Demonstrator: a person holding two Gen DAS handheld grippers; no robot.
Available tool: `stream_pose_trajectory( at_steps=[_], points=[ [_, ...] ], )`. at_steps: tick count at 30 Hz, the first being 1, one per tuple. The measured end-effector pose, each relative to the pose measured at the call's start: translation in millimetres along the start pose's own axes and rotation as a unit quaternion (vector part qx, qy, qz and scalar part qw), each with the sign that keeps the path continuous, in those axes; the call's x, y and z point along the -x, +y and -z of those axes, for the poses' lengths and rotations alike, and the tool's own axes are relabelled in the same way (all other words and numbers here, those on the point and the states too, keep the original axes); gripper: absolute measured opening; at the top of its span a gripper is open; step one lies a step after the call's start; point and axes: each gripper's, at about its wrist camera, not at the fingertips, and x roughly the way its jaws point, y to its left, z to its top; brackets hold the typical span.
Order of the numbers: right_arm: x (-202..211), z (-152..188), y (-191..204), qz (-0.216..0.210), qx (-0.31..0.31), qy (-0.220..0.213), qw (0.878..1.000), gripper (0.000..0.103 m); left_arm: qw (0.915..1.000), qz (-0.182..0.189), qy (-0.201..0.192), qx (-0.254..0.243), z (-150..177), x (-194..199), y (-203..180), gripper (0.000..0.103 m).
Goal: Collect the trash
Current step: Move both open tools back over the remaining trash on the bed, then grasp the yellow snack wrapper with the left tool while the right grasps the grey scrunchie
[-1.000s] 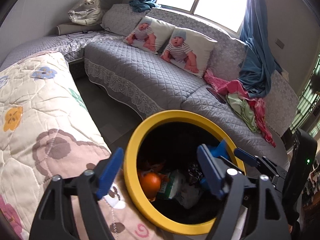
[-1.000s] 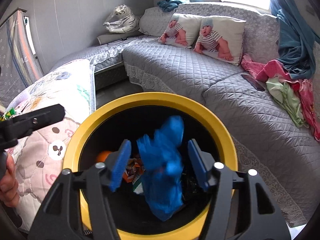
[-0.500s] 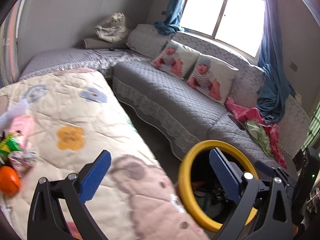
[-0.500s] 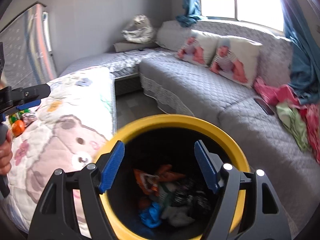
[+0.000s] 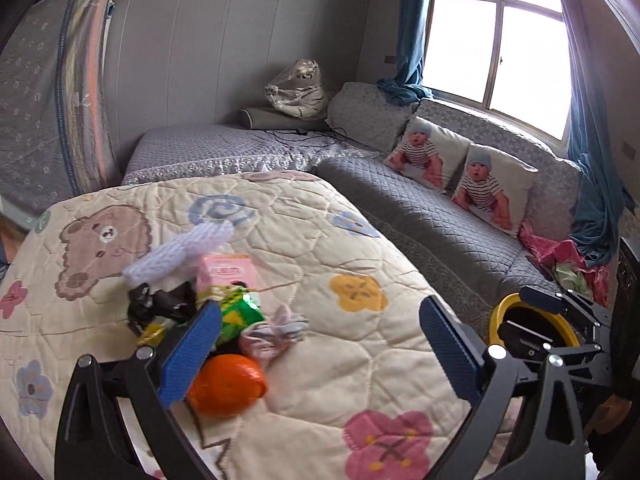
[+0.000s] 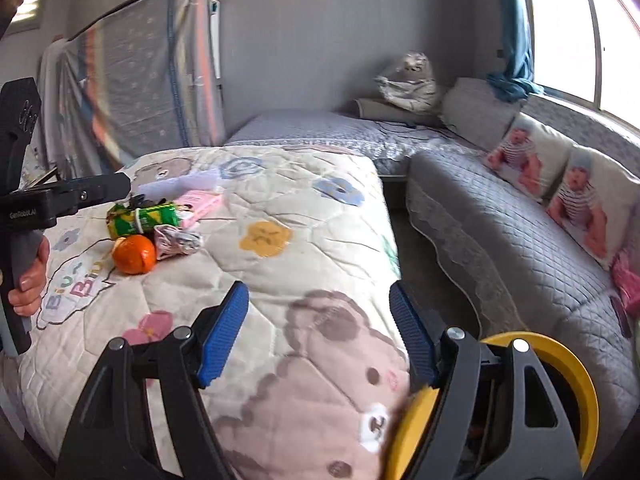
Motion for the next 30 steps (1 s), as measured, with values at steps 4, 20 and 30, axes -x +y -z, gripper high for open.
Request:
stream_pose_trajectory(
  at_steps=[4, 20, 30],
  points=[
    [-21.1, -18.3, 32.9, -0.029, 0.037, -0.001, 0.999, 0.069, 0.9996, -0.013, 0.0, 0.025, 7.1, 10.9, 43.2, 0.095],
    [-106.8, -37.3, 96.8, -0.117, 0.101, 0.066, 0.986, 0.058, 0.998, 0.005, 0.044, 0.046, 32.8, -17.1, 90.2, 0.095],
    [-132.3, -41.3, 116.9, -0.167, 0.129, 0.103, 0.972, 0.05, 0.9945, 0.01, 0.072, 0.076, 32.8, -45.4, 109.1, 0.094]
  ],
)
